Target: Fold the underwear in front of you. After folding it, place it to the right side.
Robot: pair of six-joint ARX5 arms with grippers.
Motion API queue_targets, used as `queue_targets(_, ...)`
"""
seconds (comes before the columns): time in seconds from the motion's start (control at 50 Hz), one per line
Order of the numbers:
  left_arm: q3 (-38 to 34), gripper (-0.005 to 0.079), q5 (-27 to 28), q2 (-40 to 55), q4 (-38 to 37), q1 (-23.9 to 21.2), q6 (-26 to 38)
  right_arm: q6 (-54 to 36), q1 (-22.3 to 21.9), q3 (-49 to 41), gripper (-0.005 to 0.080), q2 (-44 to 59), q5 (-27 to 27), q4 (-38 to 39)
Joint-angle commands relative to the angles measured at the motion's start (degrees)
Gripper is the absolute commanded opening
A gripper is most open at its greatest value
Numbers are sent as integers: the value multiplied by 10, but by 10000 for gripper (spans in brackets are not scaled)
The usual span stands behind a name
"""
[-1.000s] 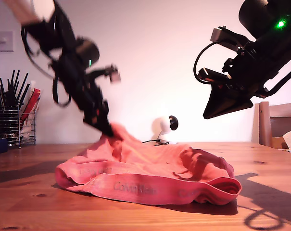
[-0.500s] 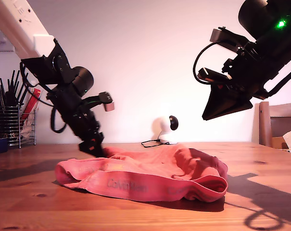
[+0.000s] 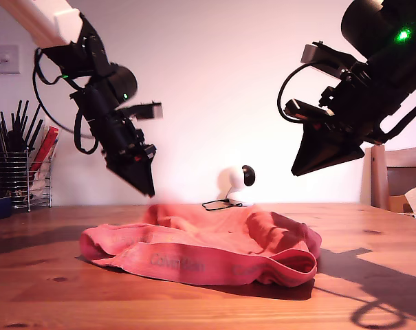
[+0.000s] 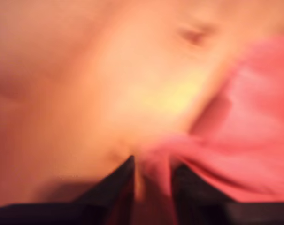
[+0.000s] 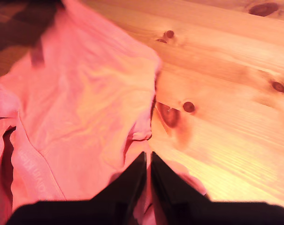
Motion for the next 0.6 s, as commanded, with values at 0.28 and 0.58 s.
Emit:
queue_targets(0.28, -7, 144, 13, 5, -59, 16, -86, -1, 0, 1, -12, 10, -19, 1)
queue_targets(0.58, -25, -22, 108, 6, -125, 11, -141, -1, 0, 1, -13, 10, -19, 3)
